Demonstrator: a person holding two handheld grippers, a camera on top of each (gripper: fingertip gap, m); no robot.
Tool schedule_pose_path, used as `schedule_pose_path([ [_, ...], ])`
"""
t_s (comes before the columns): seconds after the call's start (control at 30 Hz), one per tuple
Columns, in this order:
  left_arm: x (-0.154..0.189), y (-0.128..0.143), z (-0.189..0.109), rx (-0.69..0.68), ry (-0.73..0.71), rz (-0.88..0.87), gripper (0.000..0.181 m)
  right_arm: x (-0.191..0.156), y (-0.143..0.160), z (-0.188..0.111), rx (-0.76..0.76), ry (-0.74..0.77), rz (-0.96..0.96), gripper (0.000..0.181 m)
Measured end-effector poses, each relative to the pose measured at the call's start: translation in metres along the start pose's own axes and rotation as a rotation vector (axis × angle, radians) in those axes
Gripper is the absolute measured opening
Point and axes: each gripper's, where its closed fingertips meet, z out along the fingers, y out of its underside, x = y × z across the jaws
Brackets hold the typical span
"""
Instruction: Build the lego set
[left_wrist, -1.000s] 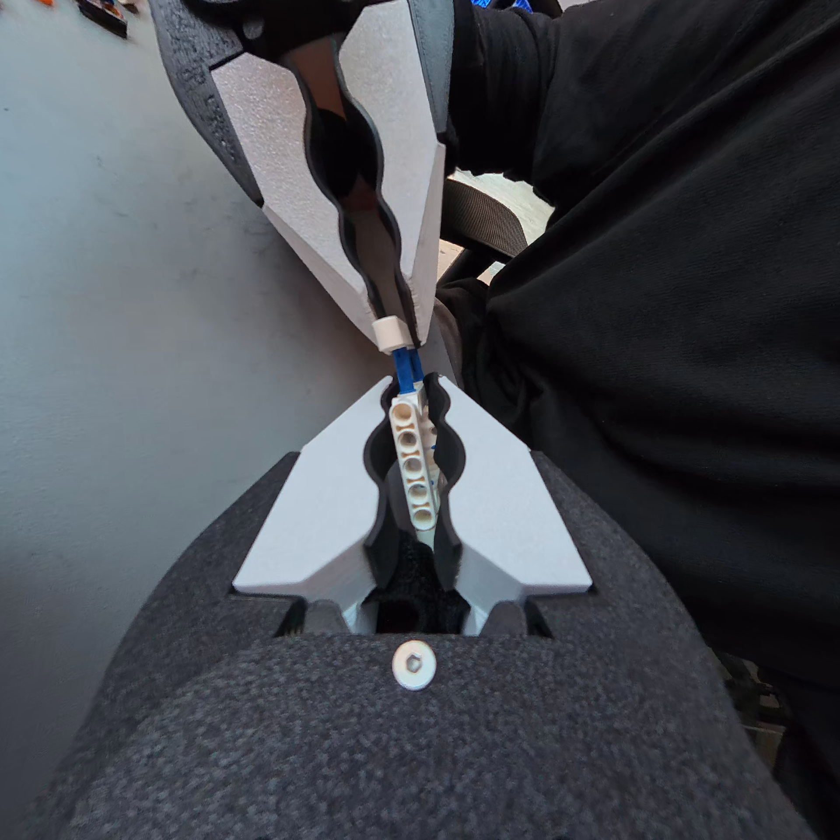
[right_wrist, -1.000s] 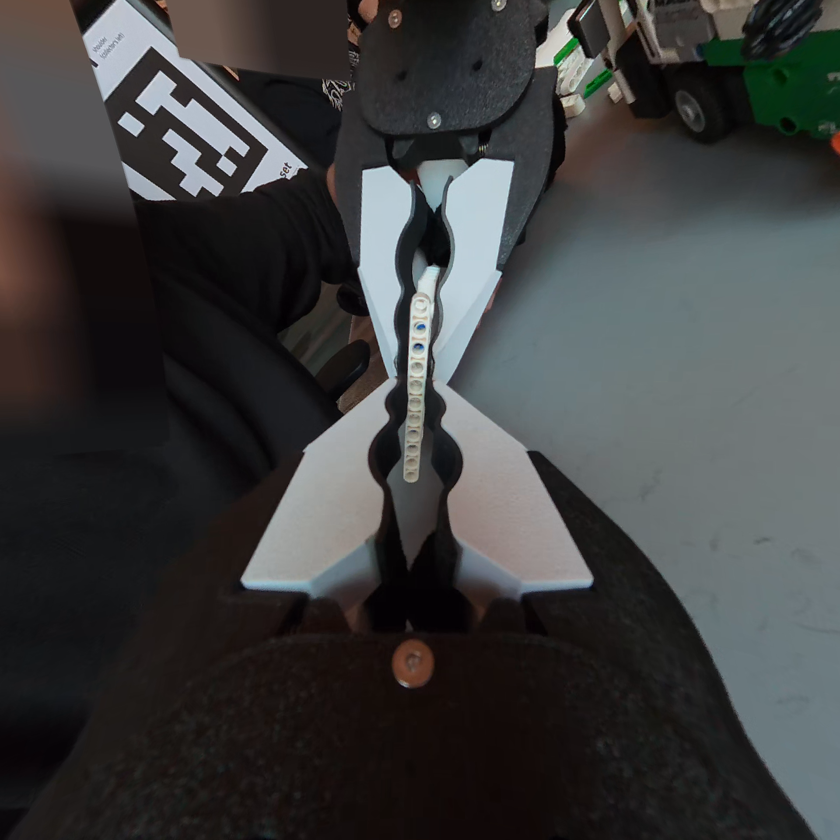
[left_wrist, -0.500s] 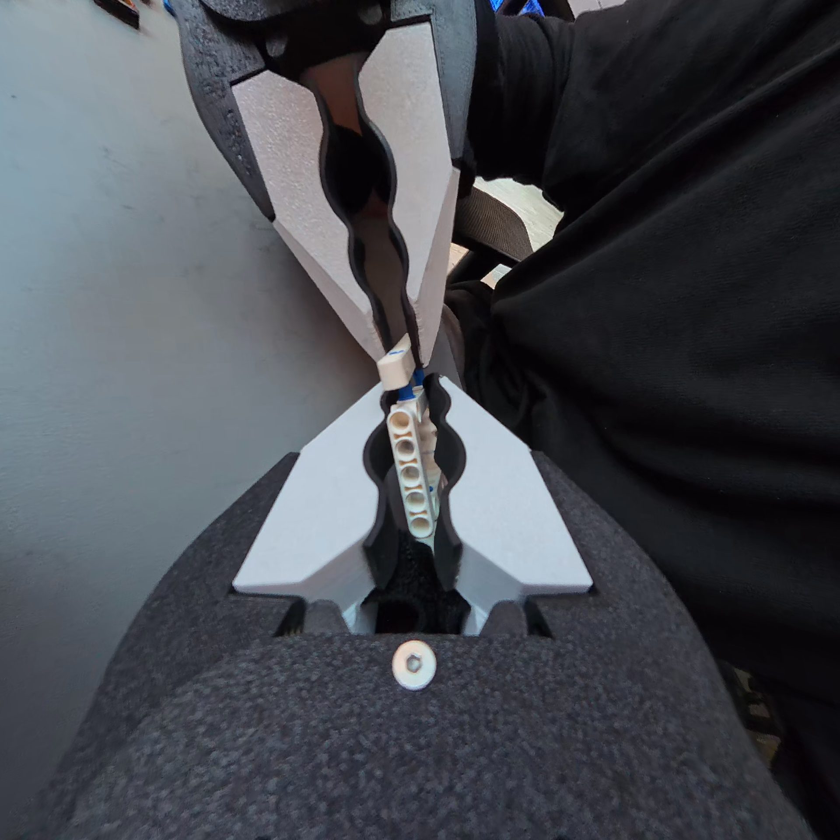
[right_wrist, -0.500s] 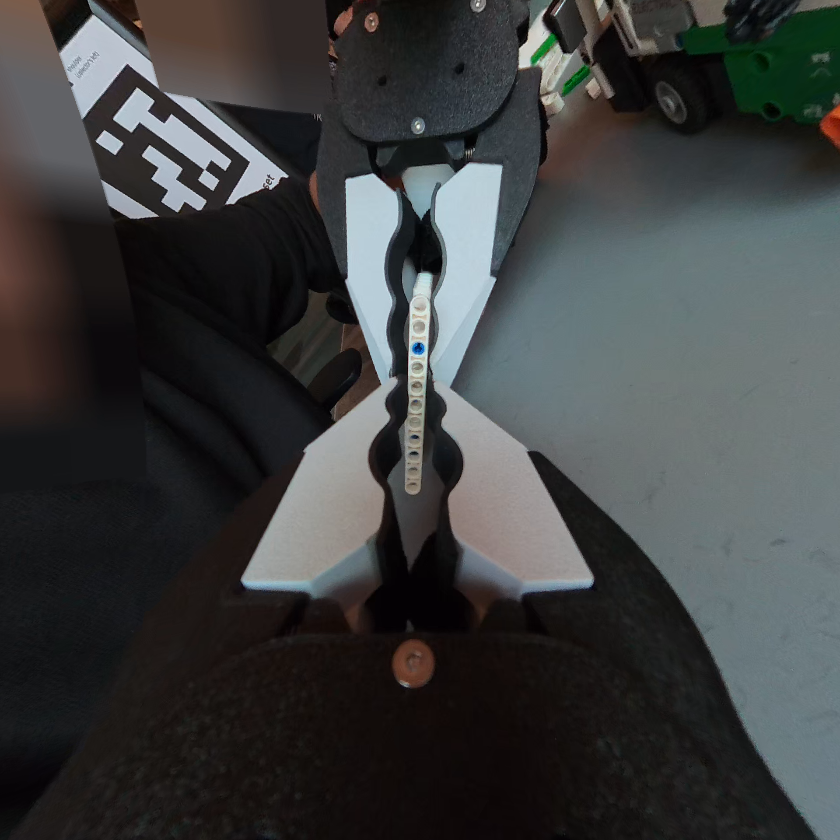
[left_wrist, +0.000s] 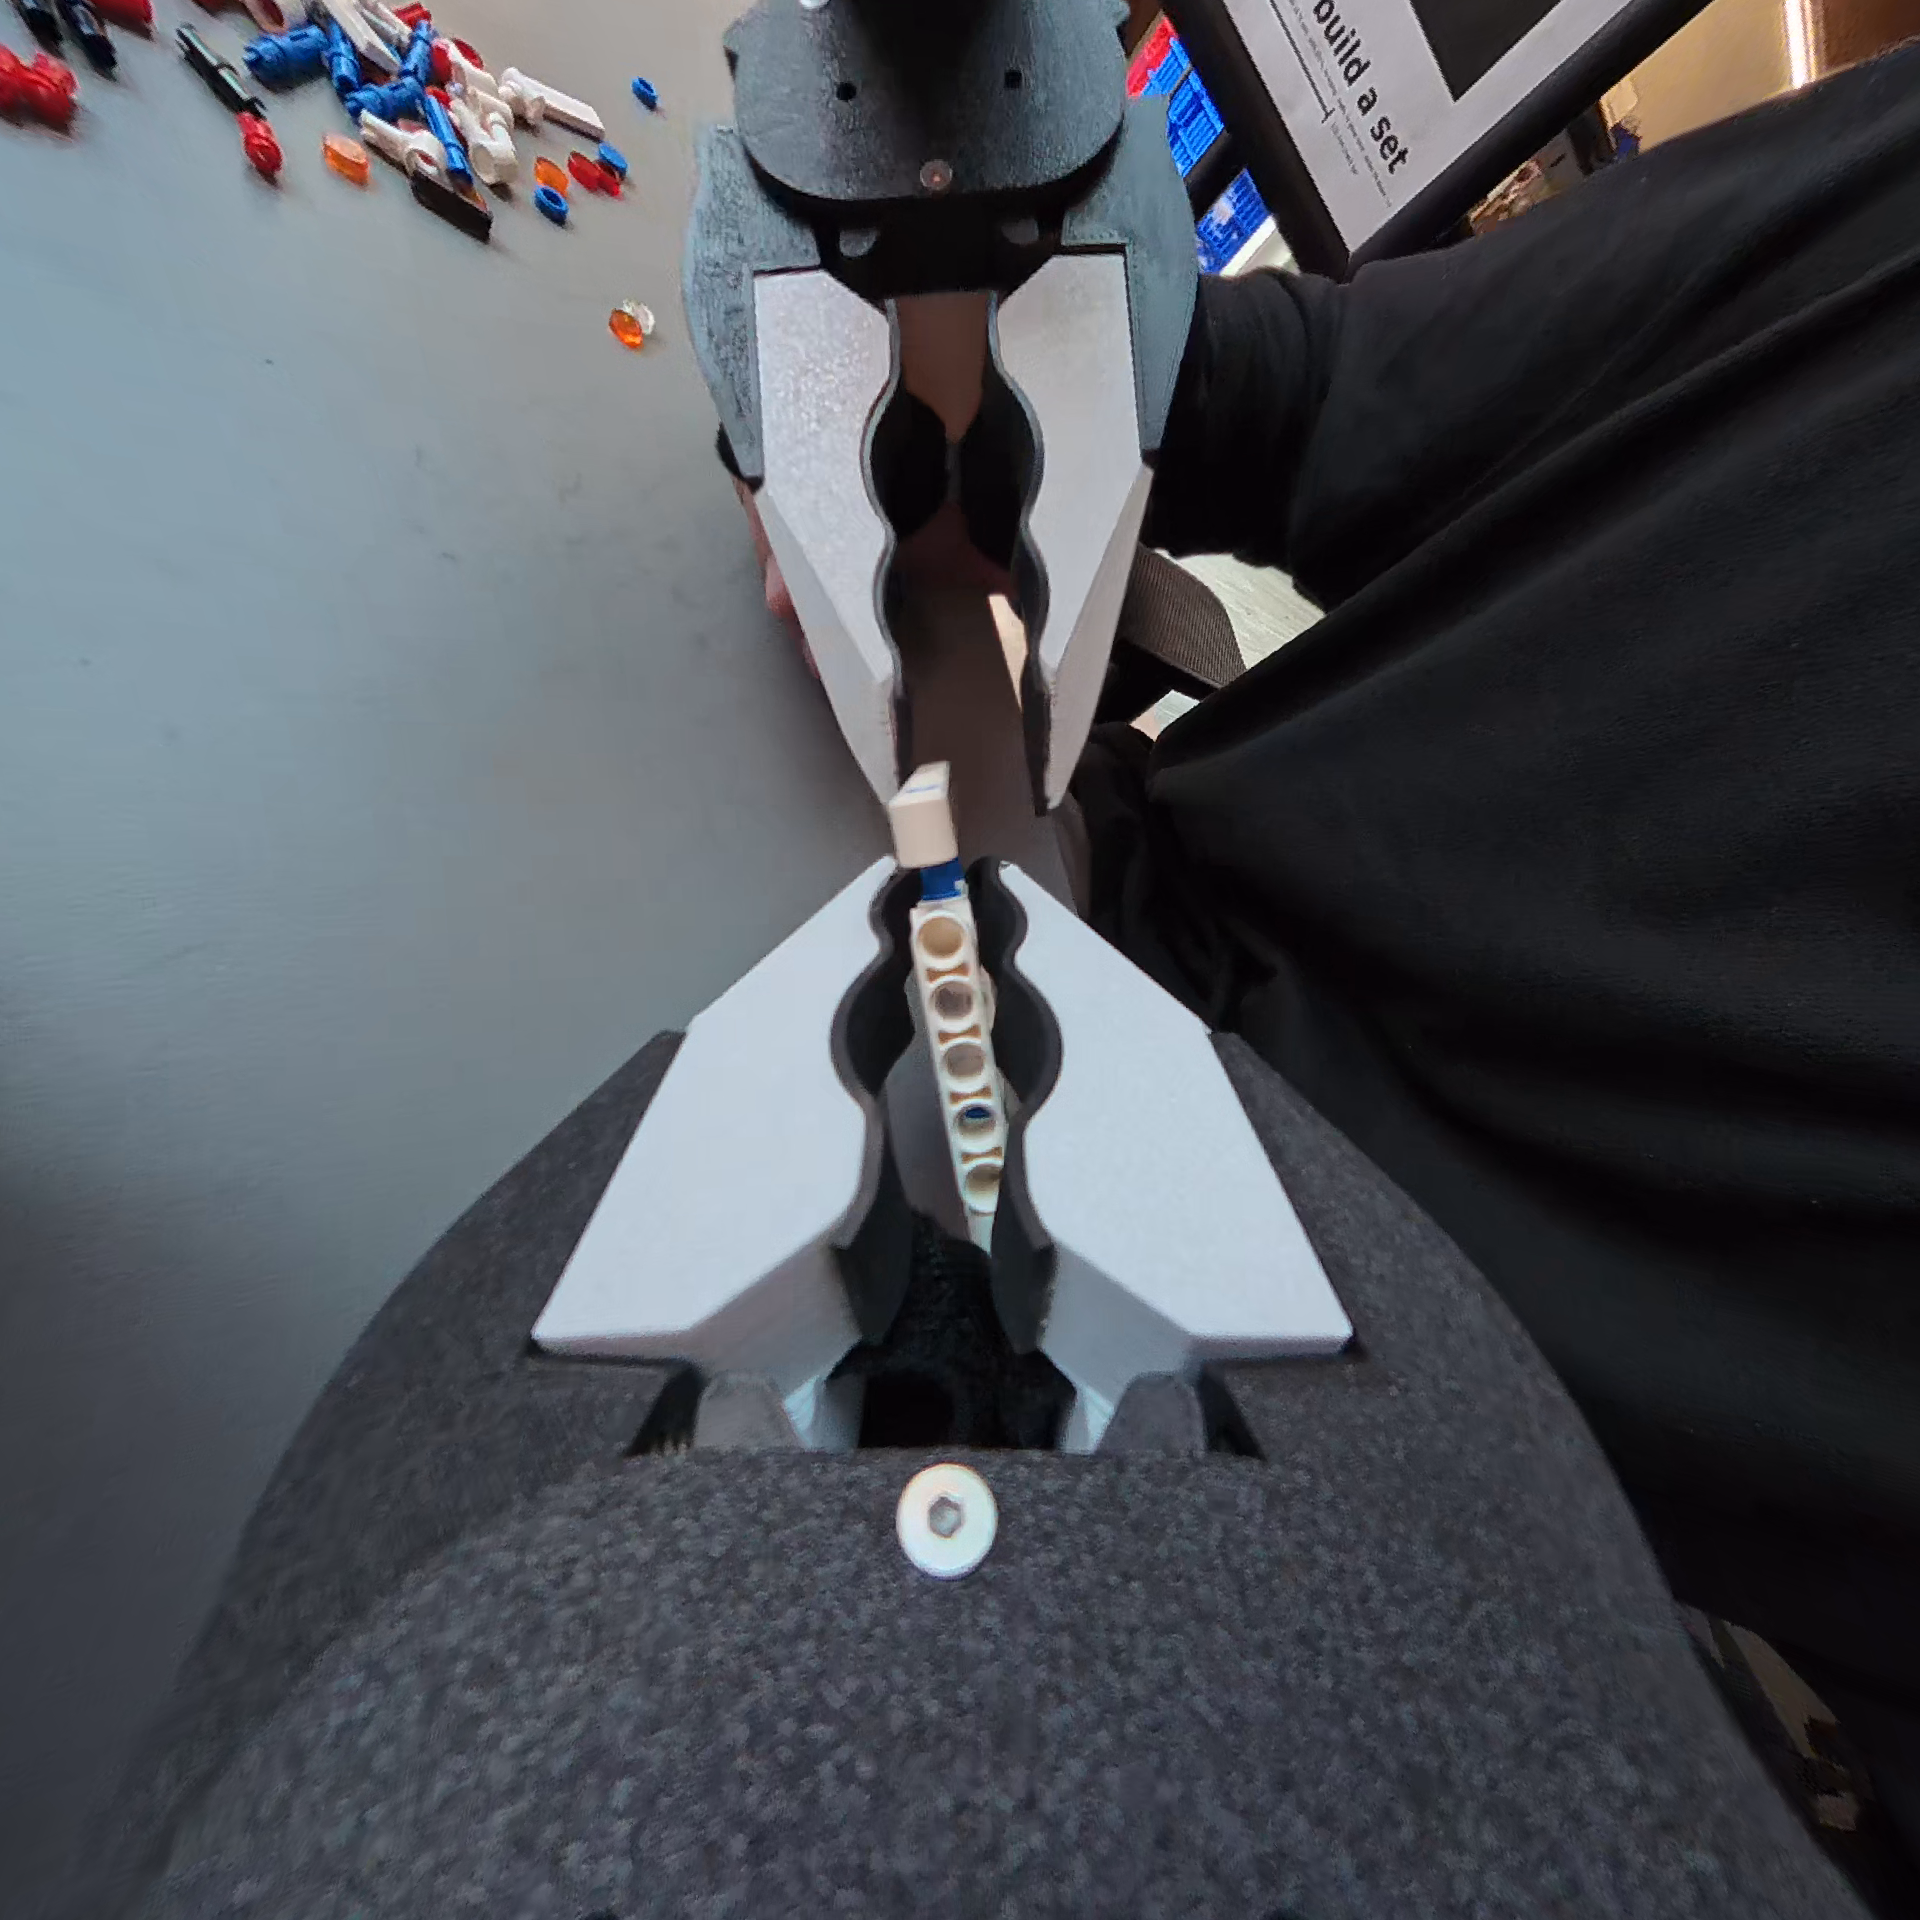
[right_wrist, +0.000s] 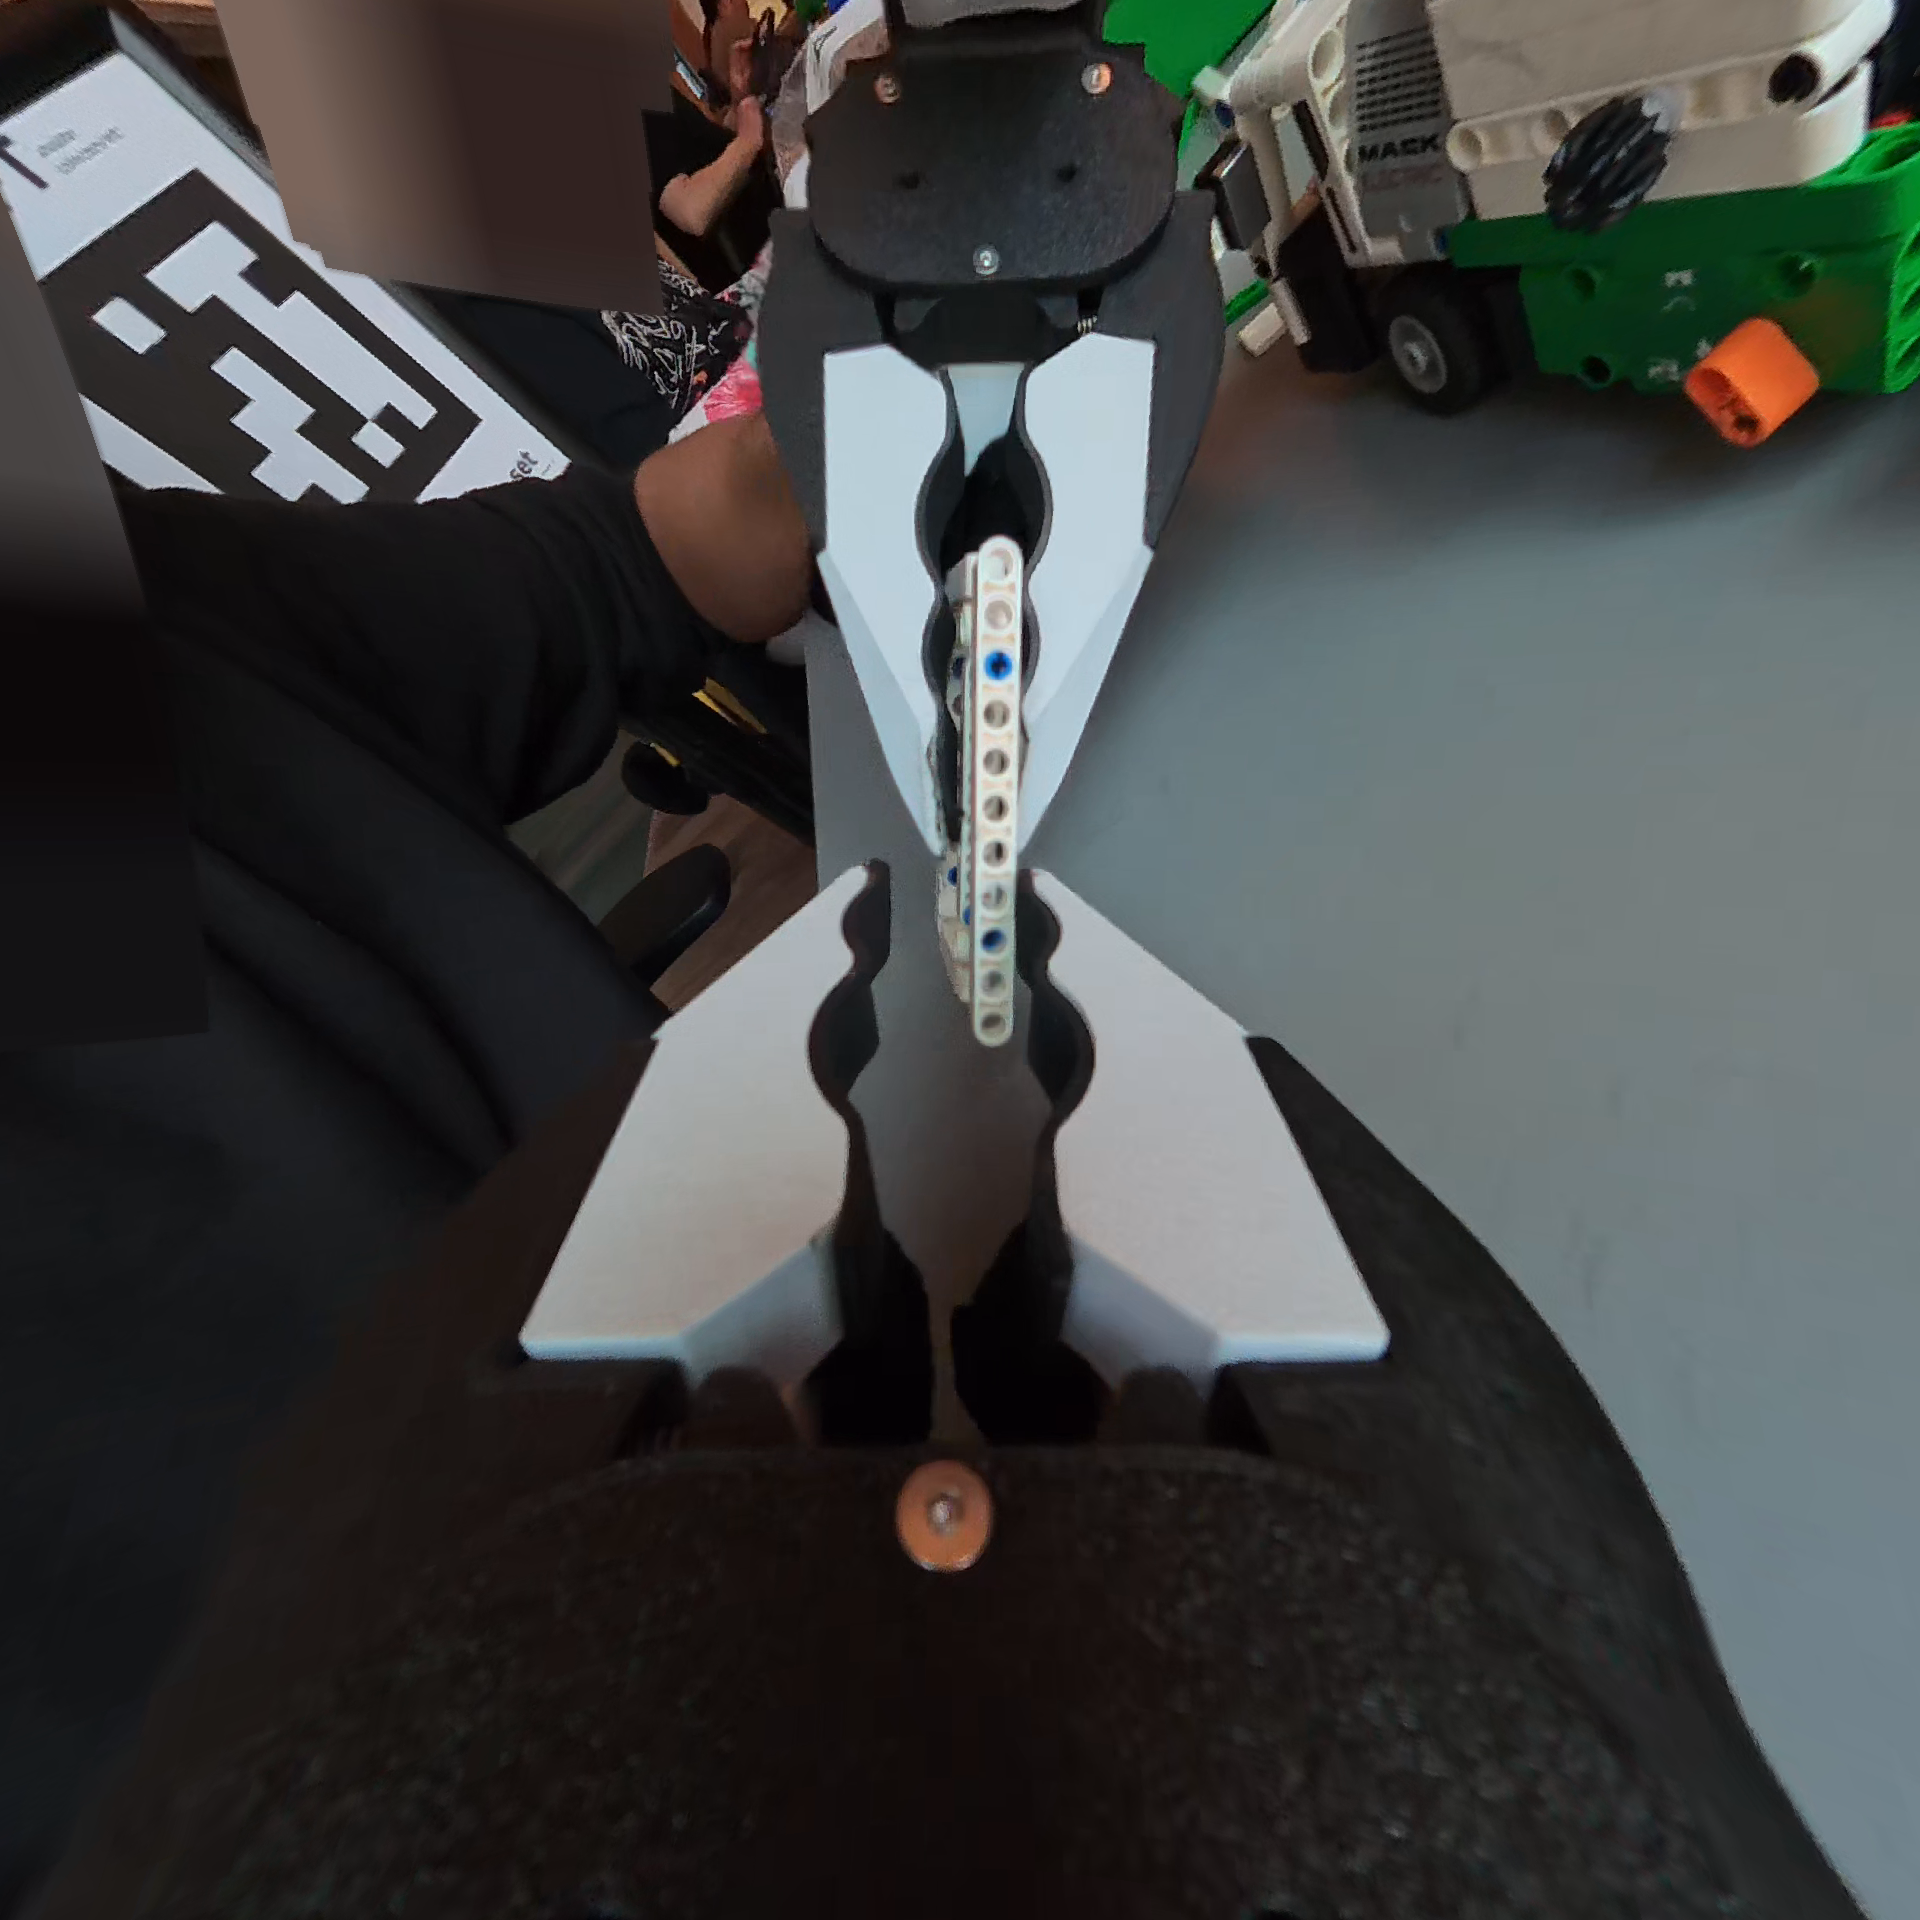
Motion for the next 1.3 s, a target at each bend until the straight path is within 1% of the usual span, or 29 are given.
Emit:
schedule_pose_path([
  [0.07, 0.0, -0.001, -0.003, 0.012, -0.005, 0.006, 0.008, 0.002, 0.005, -0.006, 0.007, 0.044, -0.02, 0.02],
  [0.1, 0.0, -0.001, -0.003, 0.013, -0.004, 0.01, 0.008, 0.004, 0.008, -0.007, -0.002, 0.069, -0.02, 0.014],
  [0.13, 0.001, 0.0, -0.002, 0.008, -0.003, 0.014, 0.008, 0.004, 0.009, -0.007, -0.01, 0.074, -0.022, 0.013],
  [0.2, 0.0, 0.001, -0.001, -0.002, -0.008, 0.017, 0.008, 0.008, 0.013, -0.004, -0.05, 0.094, -0.019, 0.007],
  [0.33, -0.003, 0.004, 0.003, -0.028, -0.051, 0.037, 0.009, 0.009, 0.028, 0.007, -0.176, 0.092, -0.006, 0.007],
  [0.4, -0.006, 0.001, 0.001, -0.008, -0.054, 0.018, 0.008, 0.013, 0.025, 0.009, -0.16, 0.123, -0.012, 0.007],
  [0.47, -0.006, 0.0, 0.001, -0.002, -0.052, 0.007, 0.009, 0.012, 0.024, 0.007, -0.148, 0.1, 0.02, 0.007],
  [0.53, -0.009, -0.002, -0.001, 0.015, -0.061, -0.012, 0.009, 0.014, 0.021, 0.006, -0.119, 0.117, 0.017, 0.007],
  [0.67, -0.017, -0.001, -0.005, 0.008, -0.105, -0.009, 0.022, 0.016, 0.015, 0.005, -0.086, 0.126, 0.029, 0.007],
  [0.73, -0.017, 0.003, -0.006, -0.01, -0.112, 0.002, 0.025, 0.017, 0.014, 0.005, -0.082, 0.121, 0.04, 0.007],
  [0.8, -0.017, 0.006, -0.006, -0.031, -0.116, 0.01, 0.022, 0.017, 0.012, 0.006, -0.072, 0.118, 0.04, 0.007],
  [0.9, -0.015, 0.009, -0.004, -0.053, -0.106, 0.017, 0.008, 0.018, 0.011, 0.007, -0.075, 0.13, 0.031, 0.007],
  [1.0, -0.011, 0.01, -0.005, -0.053, -0.09, 0.029, 0.007, 0.016, 0.009, 0.007, -0.056, 0.13, 0.013, 0.007],
  [1.07, -0.008, 0.004, -0.008, -0.004, -0.034, -0.021, 0.006, 0.012, 0.002, 0.005, -0.006, 0.111, 0.002, 0.007],
  [1.17, -0.003, -0.017, -0.015, 0.134, 0.016, -0.057, 0.007, 0.008, -0.016, -0.006, 0.111, 0.053, 0.029, 0.006],
  [1.23, -0.003, -0.026, -0.018, 0.202, 0.031, -0.075, 0.006, 0.007, -0.021, -0.008, 0.144, 0.048, 0.026, 0.006],
  [1.3, 0.002, -0.037, -0.022, 0.281, 0.063, -0.08, 0.006, 0.001, -0.022, -0.002, 0.144, 0.019, 0.018, 0.006],
])
